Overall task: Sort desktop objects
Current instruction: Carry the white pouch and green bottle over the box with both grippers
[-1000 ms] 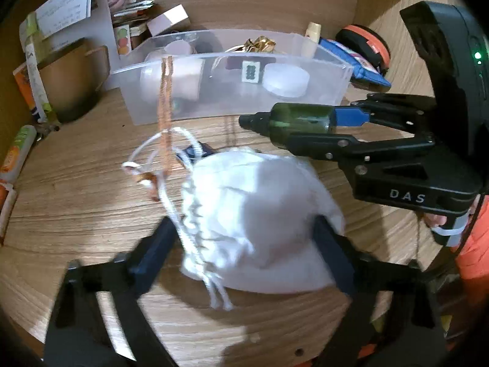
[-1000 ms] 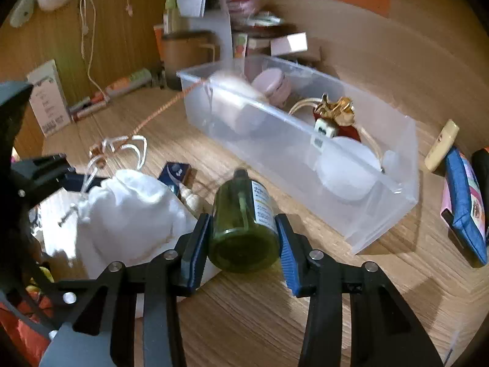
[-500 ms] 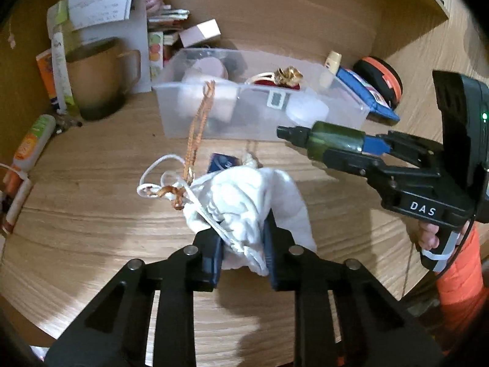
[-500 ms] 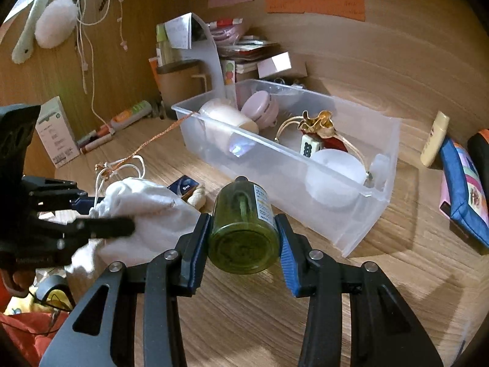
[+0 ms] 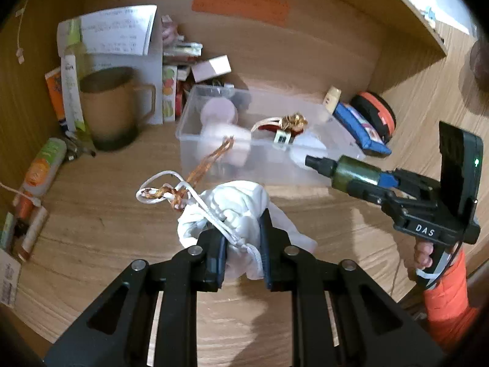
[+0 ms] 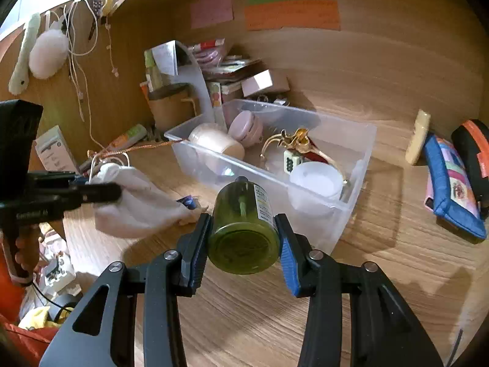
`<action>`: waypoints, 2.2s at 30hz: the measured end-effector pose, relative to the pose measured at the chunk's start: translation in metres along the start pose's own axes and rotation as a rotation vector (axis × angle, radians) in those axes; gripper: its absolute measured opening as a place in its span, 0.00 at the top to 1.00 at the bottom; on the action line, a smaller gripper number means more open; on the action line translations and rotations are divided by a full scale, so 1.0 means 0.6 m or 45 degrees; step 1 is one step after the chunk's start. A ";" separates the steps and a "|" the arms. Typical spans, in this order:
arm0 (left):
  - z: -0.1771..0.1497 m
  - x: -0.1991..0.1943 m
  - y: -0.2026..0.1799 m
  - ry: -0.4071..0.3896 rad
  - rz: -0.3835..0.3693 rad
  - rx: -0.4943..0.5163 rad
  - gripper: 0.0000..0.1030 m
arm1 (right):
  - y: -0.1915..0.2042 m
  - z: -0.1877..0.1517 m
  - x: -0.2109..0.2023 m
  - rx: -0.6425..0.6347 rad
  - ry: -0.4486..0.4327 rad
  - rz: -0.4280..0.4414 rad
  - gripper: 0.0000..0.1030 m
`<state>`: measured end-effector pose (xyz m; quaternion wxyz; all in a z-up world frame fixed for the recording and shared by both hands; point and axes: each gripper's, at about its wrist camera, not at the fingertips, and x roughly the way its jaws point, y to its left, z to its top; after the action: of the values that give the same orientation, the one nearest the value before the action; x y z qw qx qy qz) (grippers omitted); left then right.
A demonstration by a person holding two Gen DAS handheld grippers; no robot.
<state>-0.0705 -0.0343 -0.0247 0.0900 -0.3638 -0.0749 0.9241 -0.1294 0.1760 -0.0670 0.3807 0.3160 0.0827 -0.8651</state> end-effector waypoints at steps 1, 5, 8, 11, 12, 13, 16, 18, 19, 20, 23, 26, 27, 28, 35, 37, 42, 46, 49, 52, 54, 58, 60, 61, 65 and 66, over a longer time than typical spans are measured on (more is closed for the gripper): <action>0.004 -0.004 0.002 -0.009 -0.001 0.000 0.83 | 0.001 0.002 -0.004 0.001 -0.006 -0.007 0.63; 0.022 -0.027 0.003 -0.060 -0.001 0.031 0.83 | 0.005 0.009 -0.018 0.008 -0.025 -0.012 0.63; 0.038 -0.039 0.005 -0.086 -0.008 0.040 0.83 | 0.010 0.015 -0.025 0.006 -0.041 -0.021 0.63; 0.055 -0.047 0.002 -0.111 -0.017 0.071 0.83 | 0.014 0.022 -0.031 0.008 -0.051 -0.015 0.63; 0.059 -0.048 0.000 -0.117 -0.015 0.078 0.83 | 0.017 0.024 -0.033 0.004 -0.054 -0.020 0.63; 0.064 -0.050 -0.003 -0.124 -0.019 0.088 0.83 | 0.019 0.025 -0.035 -0.001 -0.058 -0.025 0.63; 0.080 -0.051 -0.008 -0.136 -0.038 0.115 0.83 | 0.023 0.030 -0.038 -0.004 -0.064 -0.032 0.63; 0.090 -0.051 -0.009 -0.141 -0.045 0.123 0.83 | 0.024 0.035 -0.038 -0.004 -0.066 -0.043 0.63; 0.096 -0.049 -0.009 -0.146 -0.049 0.122 0.83 | 0.024 0.037 -0.038 -0.002 -0.068 -0.046 0.63; 0.101 -0.047 -0.009 -0.142 -0.061 0.124 0.83 | 0.023 0.039 -0.038 0.002 -0.068 -0.050 0.63; 0.117 -0.041 -0.009 -0.146 -0.071 0.134 0.83 | 0.017 0.046 -0.034 0.017 -0.066 -0.063 0.63; 0.132 -0.034 -0.009 -0.144 -0.104 0.137 0.83 | 0.010 0.051 -0.029 0.028 -0.058 -0.081 0.63; 0.136 -0.032 -0.010 -0.141 -0.126 0.137 0.83 | 0.007 0.053 -0.028 0.032 -0.056 -0.084 0.63; 0.139 -0.030 -0.012 -0.141 -0.143 0.142 0.83 | 0.004 0.055 -0.025 0.034 -0.052 -0.087 0.63; 0.169 0.004 -0.029 -0.127 -0.164 0.196 0.83 | -0.015 0.066 -0.010 0.048 -0.035 -0.136 0.63; 0.178 0.019 -0.031 -0.116 -0.166 0.206 0.83 | -0.022 0.068 -0.006 0.053 -0.031 -0.145 0.63; 0.196 0.058 -0.036 -0.080 -0.188 0.211 0.83 | -0.043 0.076 0.009 0.069 -0.017 -0.176 0.63; 0.207 0.086 -0.044 -0.058 -0.214 0.226 0.84 | -0.063 0.084 0.024 0.088 -0.005 -0.197 0.63; 0.212 0.111 -0.048 -0.029 -0.220 0.239 0.84 | -0.077 0.090 0.036 0.096 0.002 -0.196 0.63; 0.213 0.133 -0.048 -0.005 -0.218 0.253 0.84 | -0.086 0.097 0.052 0.091 0.017 -0.212 0.63; 0.214 0.150 -0.046 0.020 -0.219 0.253 0.85 | -0.093 0.103 0.065 0.092 0.030 -0.215 0.63; 0.218 0.181 -0.041 0.052 -0.210 0.253 0.85 | -0.100 0.112 0.086 0.094 0.047 -0.220 0.63; 0.222 0.192 -0.038 0.056 -0.207 0.255 0.85 | -0.103 0.115 0.096 0.089 0.059 -0.222 0.63; 0.223 0.196 -0.037 0.053 -0.199 0.260 0.85 | -0.104 0.117 0.101 0.089 0.064 -0.227 0.63; 0.228 0.214 -0.038 0.064 -0.197 0.275 0.85 | -0.111 0.126 0.126 0.076 0.102 -0.251 0.63; 0.228 0.218 -0.039 0.064 -0.193 0.285 0.85 | -0.111 0.127 0.131 0.067 0.110 -0.257 0.63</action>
<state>-0.2559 0.0073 -0.0072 0.2014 -0.3678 0.0036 0.9078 -0.2535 0.1456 -0.0614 0.2792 0.3529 0.1076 -0.8865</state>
